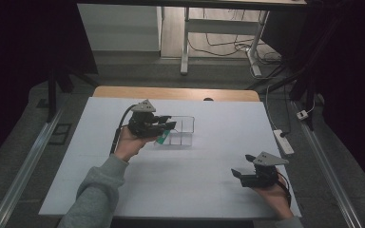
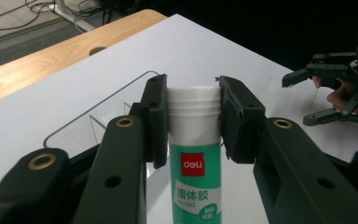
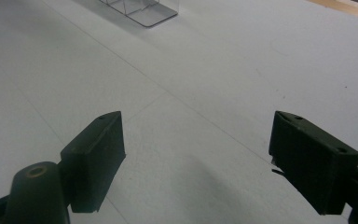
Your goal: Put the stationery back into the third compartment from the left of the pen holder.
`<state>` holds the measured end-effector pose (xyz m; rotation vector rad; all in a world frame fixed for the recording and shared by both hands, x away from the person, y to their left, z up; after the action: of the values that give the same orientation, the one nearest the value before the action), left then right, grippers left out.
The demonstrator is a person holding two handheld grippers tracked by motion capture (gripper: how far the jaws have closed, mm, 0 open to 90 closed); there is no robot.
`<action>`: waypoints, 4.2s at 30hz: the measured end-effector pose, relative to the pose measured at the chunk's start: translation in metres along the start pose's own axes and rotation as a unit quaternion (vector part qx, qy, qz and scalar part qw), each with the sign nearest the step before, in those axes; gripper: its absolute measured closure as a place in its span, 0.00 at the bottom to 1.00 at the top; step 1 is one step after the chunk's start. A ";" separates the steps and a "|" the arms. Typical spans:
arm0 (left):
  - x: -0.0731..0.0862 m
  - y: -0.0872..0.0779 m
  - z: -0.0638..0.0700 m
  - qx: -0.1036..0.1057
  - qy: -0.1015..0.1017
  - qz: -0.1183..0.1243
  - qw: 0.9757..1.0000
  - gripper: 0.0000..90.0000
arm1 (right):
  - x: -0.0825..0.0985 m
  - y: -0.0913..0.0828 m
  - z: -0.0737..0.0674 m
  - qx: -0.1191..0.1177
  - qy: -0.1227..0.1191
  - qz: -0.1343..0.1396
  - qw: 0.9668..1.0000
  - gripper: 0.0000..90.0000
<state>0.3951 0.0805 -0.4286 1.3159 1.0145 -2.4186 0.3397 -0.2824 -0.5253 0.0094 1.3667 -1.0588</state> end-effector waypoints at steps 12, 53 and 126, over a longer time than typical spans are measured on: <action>-0.015 0.010 0.001 0.013 -0.004 0.006 1.000 0.71 | -0.001 0.000 -0.001 -0.003 -0.001 0.008 1.000 0.20; -0.061 0.086 -0.008 -0.006 -0.014 0.027 1.000 0.71 | 0.000 0.000 -0.001 -0.006 0.003 0.001 1.000 0.20; 0.040 -0.044 -0.025 -0.074 0.041 -0.010 0.996 0.42 | 0.001 -0.002 -0.002 -0.001 -0.008 -0.005 1.000 0.20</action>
<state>0.3673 0.1349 -0.4485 1.3709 1.2079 -2.2709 0.3368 -0.2826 -0.5259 -0.0065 1.3542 -1.0640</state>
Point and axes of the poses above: each handheld gripper's, and its own axes: y roughly forward along the jaws, x roughly out of its underside, z roughly to its right, the point moved 4 cm from there along y, roughly forward along the jaws, and after that the axes turned 14 degrees about -y, right-handed, at the moved point
